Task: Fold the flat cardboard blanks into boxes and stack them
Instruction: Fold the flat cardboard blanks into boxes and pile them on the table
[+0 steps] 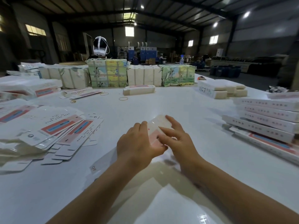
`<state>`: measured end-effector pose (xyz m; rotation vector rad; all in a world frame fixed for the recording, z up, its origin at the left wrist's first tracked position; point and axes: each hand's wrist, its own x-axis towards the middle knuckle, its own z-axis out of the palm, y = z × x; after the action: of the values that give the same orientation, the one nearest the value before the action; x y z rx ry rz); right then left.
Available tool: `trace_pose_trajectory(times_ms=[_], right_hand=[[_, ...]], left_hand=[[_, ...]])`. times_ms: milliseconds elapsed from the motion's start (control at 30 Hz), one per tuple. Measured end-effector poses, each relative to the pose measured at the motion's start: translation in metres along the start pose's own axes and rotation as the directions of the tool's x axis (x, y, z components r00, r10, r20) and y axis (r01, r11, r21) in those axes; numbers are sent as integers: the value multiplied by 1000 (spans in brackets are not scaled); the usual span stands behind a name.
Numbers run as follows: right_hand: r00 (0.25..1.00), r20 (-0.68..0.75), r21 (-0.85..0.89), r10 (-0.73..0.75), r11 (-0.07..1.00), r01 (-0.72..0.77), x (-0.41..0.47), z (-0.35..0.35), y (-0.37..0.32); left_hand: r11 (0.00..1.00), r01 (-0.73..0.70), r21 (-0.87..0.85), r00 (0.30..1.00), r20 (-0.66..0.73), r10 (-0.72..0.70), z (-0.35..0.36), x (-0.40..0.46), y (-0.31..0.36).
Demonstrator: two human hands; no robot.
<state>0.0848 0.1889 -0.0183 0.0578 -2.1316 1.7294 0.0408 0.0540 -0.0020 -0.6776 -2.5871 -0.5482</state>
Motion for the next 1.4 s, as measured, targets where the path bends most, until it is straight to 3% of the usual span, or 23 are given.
trace_pose_trajectory(times_ms=[33,100,233,367,467,600,767,933,1267,1400], right_hand=[[996,26,163,88,982,-91,1,0,0],[980,91,275,175,942,-193,2,-1,1],[970,165,73,177,979,-191,-3,-2,-1],[965,156,97,211,969,-227,-3,-3,-3],[964,103,102,245,962,-255,-2,-5,-1],[951,-71,111,300,950,-291,4,-12,2],[977,-179,126,119,987,-97,4,-13,4],[922,-380,-6,-75,997,78,-1,-10,1],[914,-346,-130,-211,976,176,-6,1,-1],[910,-355,-100,-214,977,190,-5,4,-1]], left_hand=[[999,-18,43,1000,-5,18,0,1,1],[989,-54,139,998,-2,55,1,3,2],[988,-84,127,996,-6,85,-4,4,-2],[982,-145,118,989,26,143,-7,6,-4],[995,-88,42,985,151,81,-3,9,-8],[996,-76,37,959,278,62,-3,7,-30],[997,-79,7,980,185,77,-10,13,-37],[998,-2,-68,989,145,12,-17,14,-43],[973,72,-219,980,197,-29,-11,14,-36],[975,81,-205,982,186,-42,-9,14,-33]])
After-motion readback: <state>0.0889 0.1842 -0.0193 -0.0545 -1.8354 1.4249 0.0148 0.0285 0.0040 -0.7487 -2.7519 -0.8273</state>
